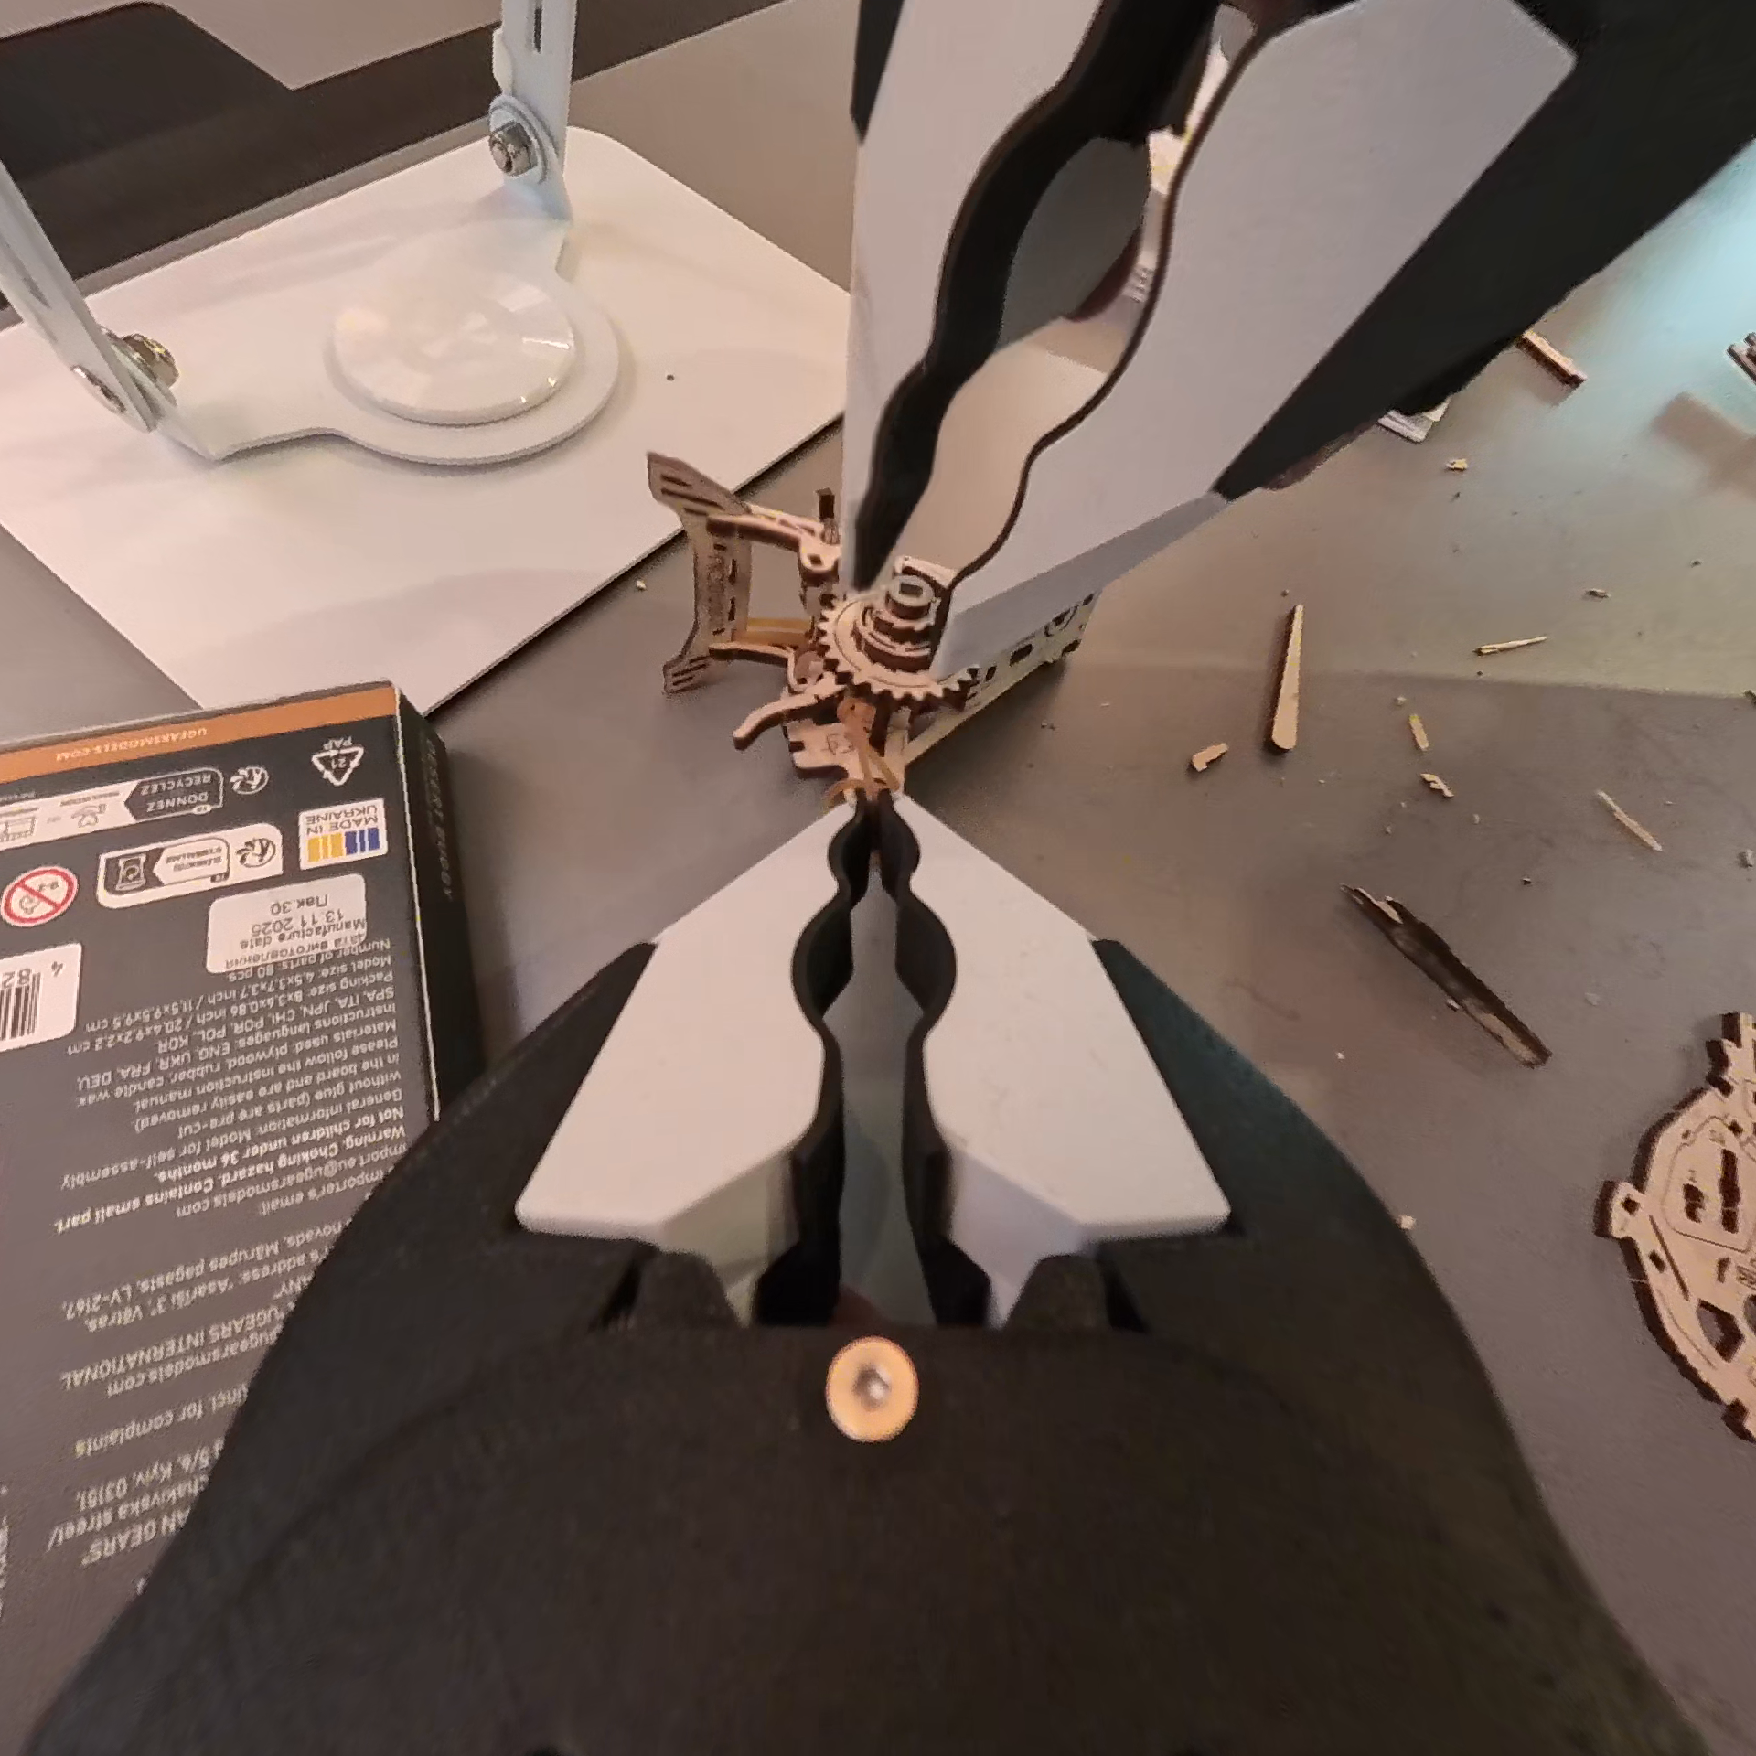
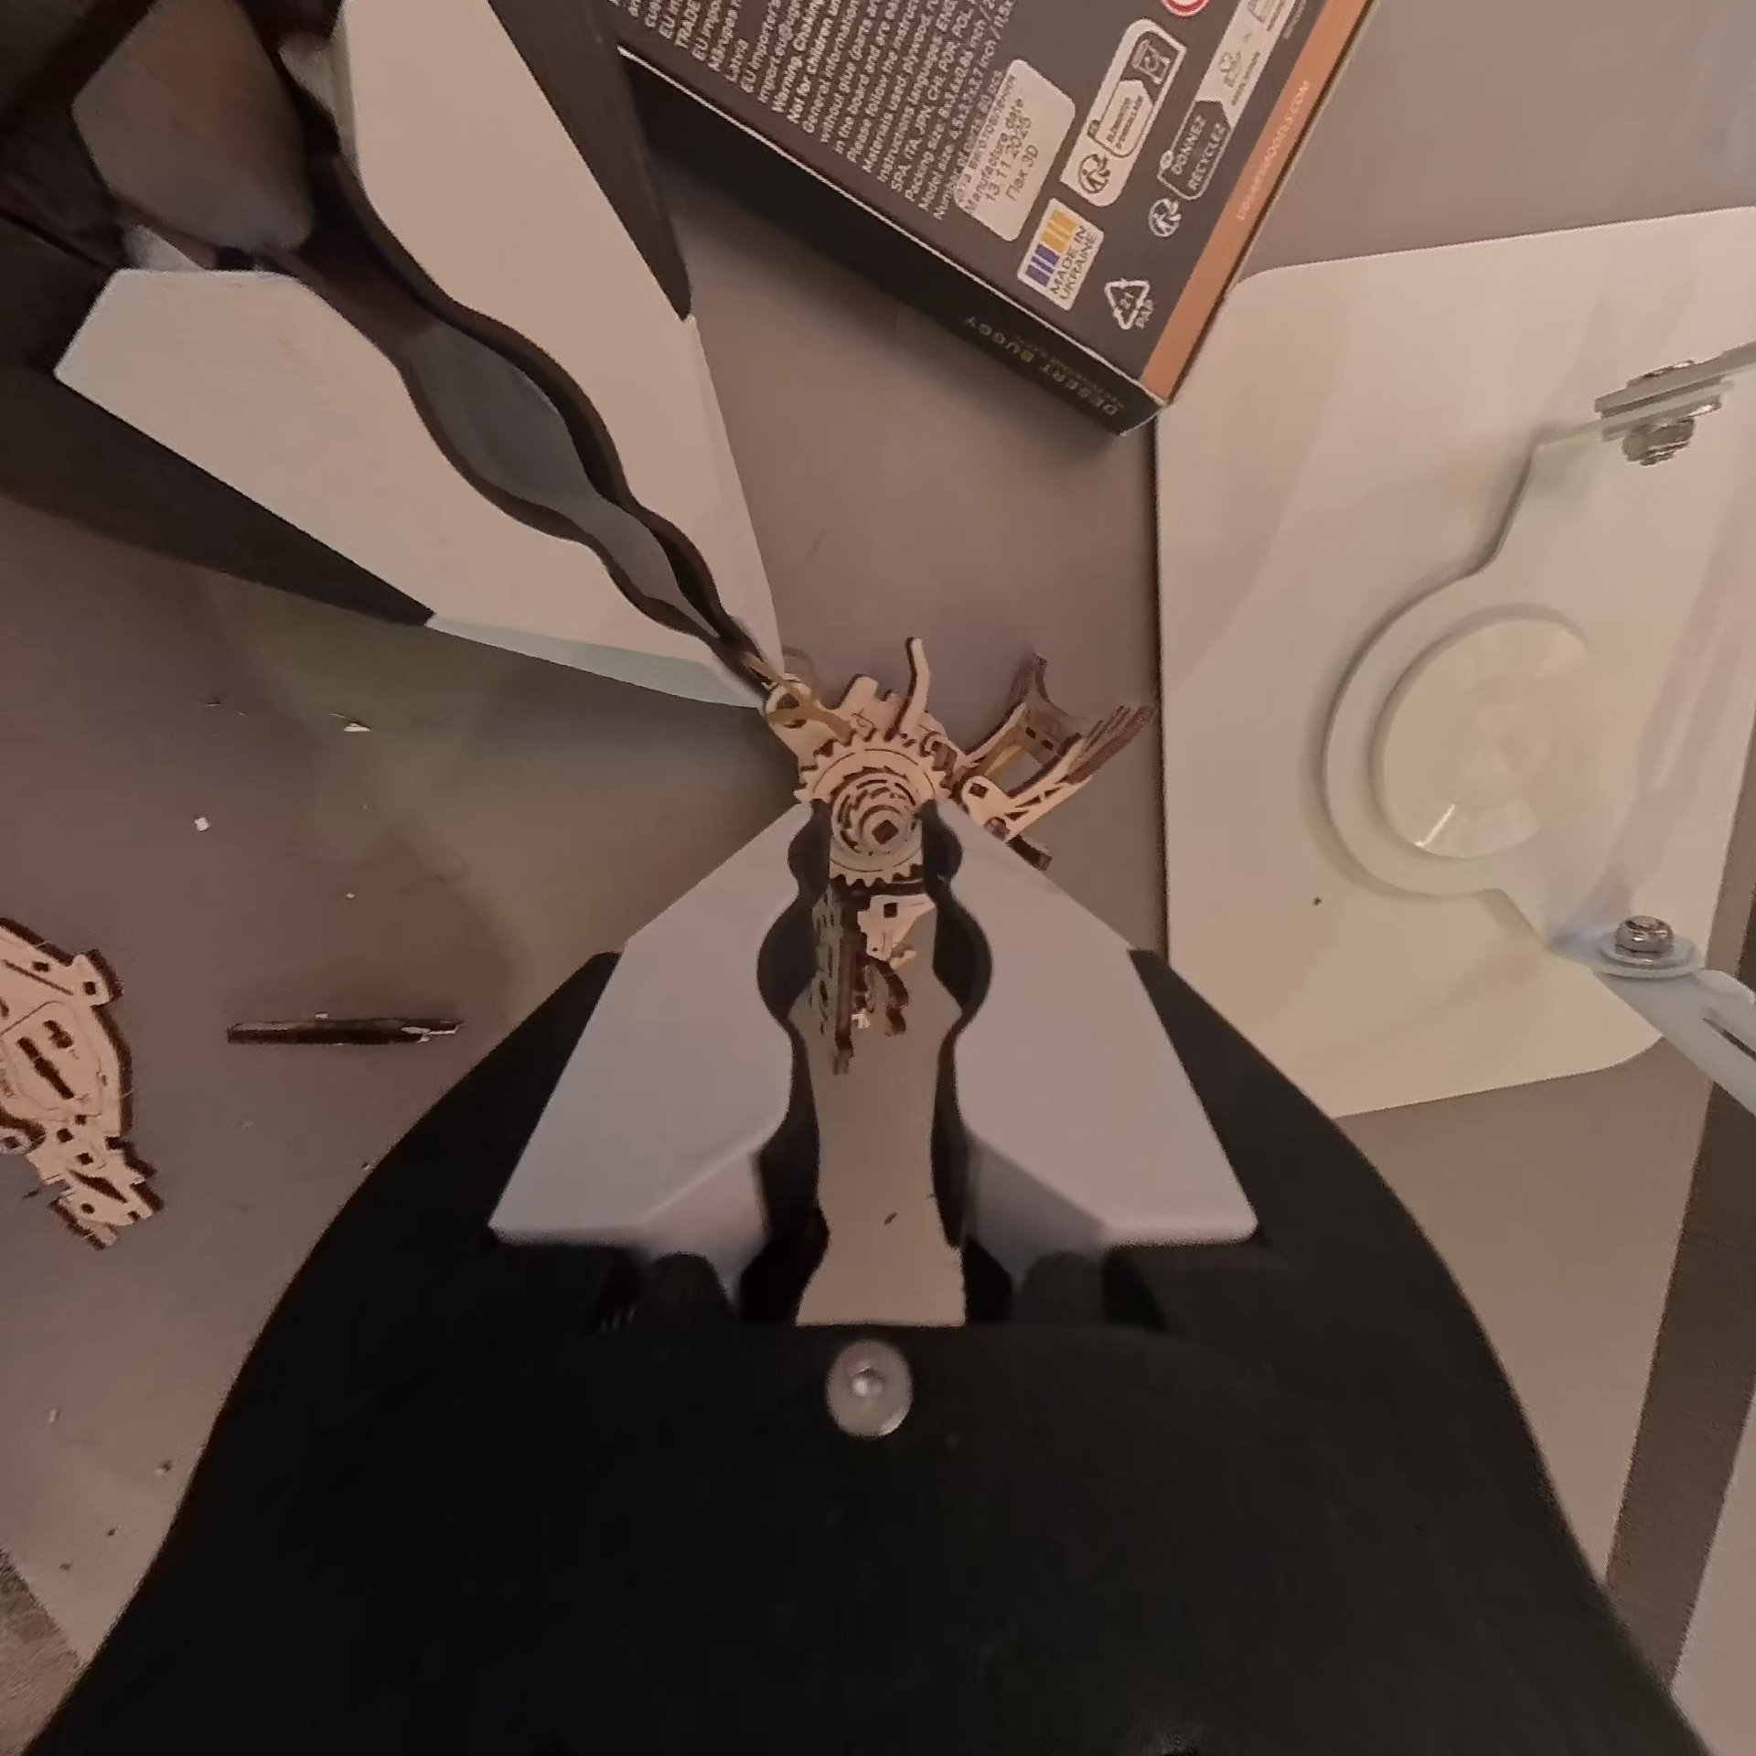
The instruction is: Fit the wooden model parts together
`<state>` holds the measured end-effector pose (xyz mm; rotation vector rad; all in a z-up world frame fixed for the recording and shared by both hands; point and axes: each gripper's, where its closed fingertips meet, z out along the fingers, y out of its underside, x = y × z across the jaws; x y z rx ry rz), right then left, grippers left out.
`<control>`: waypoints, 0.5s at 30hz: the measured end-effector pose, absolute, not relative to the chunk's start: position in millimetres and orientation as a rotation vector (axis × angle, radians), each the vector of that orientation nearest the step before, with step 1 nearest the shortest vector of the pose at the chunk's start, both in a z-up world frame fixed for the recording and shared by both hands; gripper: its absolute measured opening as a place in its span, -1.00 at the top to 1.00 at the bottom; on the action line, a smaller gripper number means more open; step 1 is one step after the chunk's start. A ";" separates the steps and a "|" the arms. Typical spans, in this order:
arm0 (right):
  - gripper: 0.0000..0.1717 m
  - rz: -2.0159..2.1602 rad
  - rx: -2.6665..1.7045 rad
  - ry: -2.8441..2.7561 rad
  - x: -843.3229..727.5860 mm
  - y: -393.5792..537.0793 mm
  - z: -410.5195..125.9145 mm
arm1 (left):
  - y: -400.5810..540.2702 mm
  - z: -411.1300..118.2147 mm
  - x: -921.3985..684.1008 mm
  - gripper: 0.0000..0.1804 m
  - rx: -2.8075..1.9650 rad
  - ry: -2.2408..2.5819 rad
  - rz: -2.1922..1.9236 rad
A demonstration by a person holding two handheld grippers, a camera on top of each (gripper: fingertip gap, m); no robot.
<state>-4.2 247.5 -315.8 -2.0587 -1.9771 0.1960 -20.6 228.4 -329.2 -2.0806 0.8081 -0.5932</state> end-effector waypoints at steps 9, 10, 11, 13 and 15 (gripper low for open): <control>0.77 0.156 -1.961 -1.985 -0.1 245.1 -311.0 | 230.0 -328.3 -21.4 1.00 -2.075 0.799 -0.578; 0.77 0.144 -1.956 -1.990 0.3 245.9 -313.4 | 230.0 -328.2 -21.5 1.00 -2.074 0.799 -0.576; 0.80 0.135 -1.953 -1.993 0.5 246.6 -315.5 | 230.0 -328.1 -21.6 1.00 -2.073 0.798 -0.574; 0.84 0.164 -1.968 -1.982 -0.8 246.8 -317.2 | 230.2 -328.2 -22.4 1.00 -2.074 0.797 -0.570; 0.84 0.194 -1.991 -1.974 -0.5 247.9 -317.9 | 230.5 -328.2 -22.9 1.00 -2.074 0.795 -0.569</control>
